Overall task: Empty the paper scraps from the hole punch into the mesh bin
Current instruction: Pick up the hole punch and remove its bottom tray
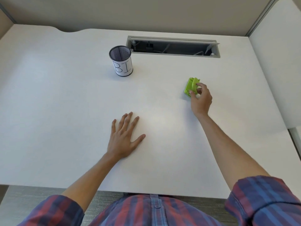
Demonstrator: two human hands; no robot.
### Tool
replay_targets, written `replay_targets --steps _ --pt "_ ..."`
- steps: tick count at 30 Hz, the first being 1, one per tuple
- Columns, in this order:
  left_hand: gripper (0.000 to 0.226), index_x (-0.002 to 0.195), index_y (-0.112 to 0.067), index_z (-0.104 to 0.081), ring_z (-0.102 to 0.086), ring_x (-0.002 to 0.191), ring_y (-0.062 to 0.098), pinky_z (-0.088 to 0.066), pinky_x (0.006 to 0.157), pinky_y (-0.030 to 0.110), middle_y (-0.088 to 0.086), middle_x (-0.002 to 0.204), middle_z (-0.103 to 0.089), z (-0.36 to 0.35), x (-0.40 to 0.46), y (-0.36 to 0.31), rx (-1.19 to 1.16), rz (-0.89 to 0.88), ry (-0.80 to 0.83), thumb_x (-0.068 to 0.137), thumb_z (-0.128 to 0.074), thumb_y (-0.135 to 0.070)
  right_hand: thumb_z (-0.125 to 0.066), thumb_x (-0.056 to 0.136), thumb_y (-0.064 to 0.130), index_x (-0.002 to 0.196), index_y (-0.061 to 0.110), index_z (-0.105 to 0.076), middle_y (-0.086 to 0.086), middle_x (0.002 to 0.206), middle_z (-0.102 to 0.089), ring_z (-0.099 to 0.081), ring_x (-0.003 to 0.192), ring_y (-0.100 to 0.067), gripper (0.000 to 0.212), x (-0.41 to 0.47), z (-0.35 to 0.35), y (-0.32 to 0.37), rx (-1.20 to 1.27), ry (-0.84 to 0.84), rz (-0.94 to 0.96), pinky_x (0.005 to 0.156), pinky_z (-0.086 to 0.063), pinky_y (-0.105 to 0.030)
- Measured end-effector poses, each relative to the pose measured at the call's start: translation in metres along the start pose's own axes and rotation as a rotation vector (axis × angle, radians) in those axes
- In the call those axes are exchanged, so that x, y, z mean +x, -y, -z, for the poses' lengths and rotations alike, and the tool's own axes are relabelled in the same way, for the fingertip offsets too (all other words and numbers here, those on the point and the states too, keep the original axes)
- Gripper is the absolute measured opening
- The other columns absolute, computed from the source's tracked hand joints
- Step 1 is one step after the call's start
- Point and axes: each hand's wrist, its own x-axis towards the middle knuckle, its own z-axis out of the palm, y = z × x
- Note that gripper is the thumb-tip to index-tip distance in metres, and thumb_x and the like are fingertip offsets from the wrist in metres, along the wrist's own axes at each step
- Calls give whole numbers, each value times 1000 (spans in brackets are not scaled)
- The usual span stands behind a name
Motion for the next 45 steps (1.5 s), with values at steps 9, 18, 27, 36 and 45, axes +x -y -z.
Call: replay_targets --steps 9,18,27,36,45 --pt "82 156 -29 -20 0 153 16 3 121 49 -2 166 -8 1 2 -2 -76 27 41 87 -23 -74 -59 94 5 116 15 -60 -5 94 -73 -70 91 -23 24 -64 35 36 912 230 -486 71 -60 -29" --pt "82 154 -31 -26 -33 141 5 -24 119 37 -11 155 -37 48 12 -63 -945 230 153 85 -58 -63 -51 98 9 109 8 -65 -7 98 -68 -71 76 -15 18 -137 56 58 1140 438 -662 64 -58 -21" --pt "48 136 -22 -50 -62 116 25 -47 100 42 8 130 -65 63 2 -94 -1777 288 247 90 -63 -31 -56 91 18 119 1 -63 -16 100 -72 -74 80 -17 33 -190 58 78 1339 605 -856 59 -59 -22" --pt "9 98 -11 -66 -68 92 27 -55 77 34 13 97 -73 77 -10 -101 -1699 429 40 94 -61 -18 -46 99 27 108 19 -73 -3 108 -74 -72 98 -19 29 -209 61 90 901 661 -627 73 -55 -28" --pt "6 95 -14 -63 -66 78 20 -53 68 34 2 82 -69 75 -15 -93 -1632 510 19 94 -61 -19 -56 96 33 112 16 -69 6 114 -68 -65 98 -6 27 -213 70 62 -87 77 516 69 -57 -25"
